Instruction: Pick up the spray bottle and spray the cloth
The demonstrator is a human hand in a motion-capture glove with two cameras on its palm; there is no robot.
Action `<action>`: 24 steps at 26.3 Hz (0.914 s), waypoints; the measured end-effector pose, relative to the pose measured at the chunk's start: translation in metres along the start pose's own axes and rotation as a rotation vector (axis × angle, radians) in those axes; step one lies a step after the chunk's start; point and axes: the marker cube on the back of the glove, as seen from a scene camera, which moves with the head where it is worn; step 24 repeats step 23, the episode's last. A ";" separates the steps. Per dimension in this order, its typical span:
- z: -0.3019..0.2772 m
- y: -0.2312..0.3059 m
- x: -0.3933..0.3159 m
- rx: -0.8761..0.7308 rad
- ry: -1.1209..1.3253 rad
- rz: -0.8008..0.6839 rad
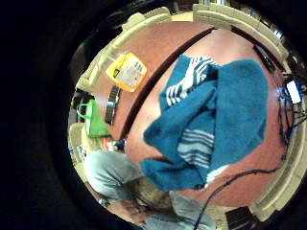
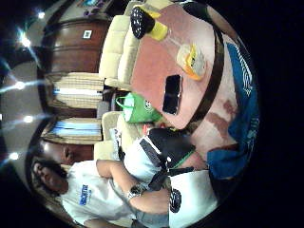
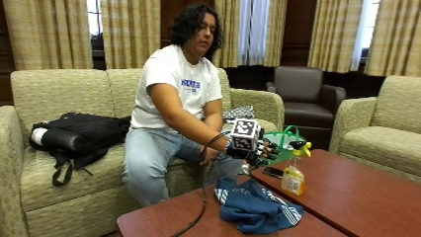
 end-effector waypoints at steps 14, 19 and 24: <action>-0.039 0.103 -0.024 -0.076 0.167 -0.204; -0.042 0.131 -0.022 -0.093 0.245 -0.221; -0.042 0.145 -0.021 -0.086 0.261 -0.212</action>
